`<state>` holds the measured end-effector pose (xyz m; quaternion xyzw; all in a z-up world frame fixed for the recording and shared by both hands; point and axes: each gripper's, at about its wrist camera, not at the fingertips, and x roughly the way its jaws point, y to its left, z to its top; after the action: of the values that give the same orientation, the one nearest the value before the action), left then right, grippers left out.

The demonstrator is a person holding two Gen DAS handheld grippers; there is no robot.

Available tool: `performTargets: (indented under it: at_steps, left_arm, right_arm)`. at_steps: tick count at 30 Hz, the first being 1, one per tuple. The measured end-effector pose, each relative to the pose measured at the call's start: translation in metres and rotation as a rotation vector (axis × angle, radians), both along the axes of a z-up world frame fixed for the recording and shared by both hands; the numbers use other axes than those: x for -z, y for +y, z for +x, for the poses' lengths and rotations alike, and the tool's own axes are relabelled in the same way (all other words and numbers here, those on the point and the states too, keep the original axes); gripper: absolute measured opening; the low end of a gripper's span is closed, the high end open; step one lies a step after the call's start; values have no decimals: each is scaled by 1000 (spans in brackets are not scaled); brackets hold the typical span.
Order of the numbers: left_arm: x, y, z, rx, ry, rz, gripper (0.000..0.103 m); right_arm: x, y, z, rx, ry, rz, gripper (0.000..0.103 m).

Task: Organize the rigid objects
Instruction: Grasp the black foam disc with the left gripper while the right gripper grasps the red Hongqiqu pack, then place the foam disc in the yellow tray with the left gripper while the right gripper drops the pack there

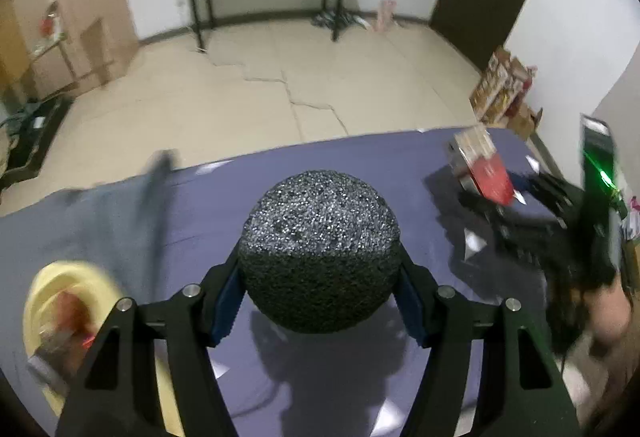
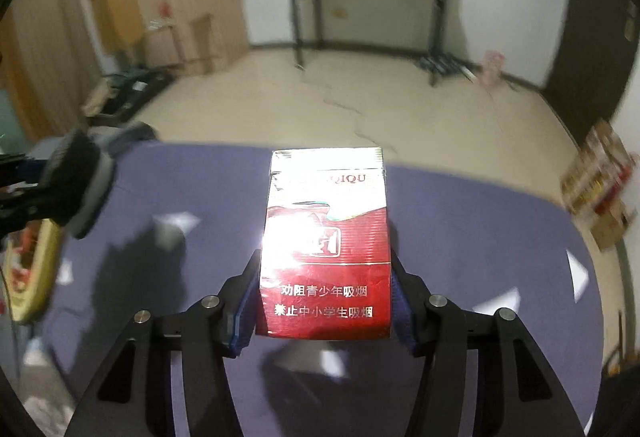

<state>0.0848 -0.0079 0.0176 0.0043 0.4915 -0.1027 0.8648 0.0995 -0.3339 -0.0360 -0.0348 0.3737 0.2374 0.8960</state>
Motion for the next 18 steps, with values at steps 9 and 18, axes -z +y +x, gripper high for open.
performTargets:
  at_steps: [9, 18]
  left_arm:
    - [-73, 197, -156, -320, -42, 58, 67]
    - [0, 298, -218, -577, 93, -19, 67]
  right_arm:
    - [-88, 147, -45, -357, -48, 117, 55]
    - [-79, 316, -110, -711, -18, -77, 55]
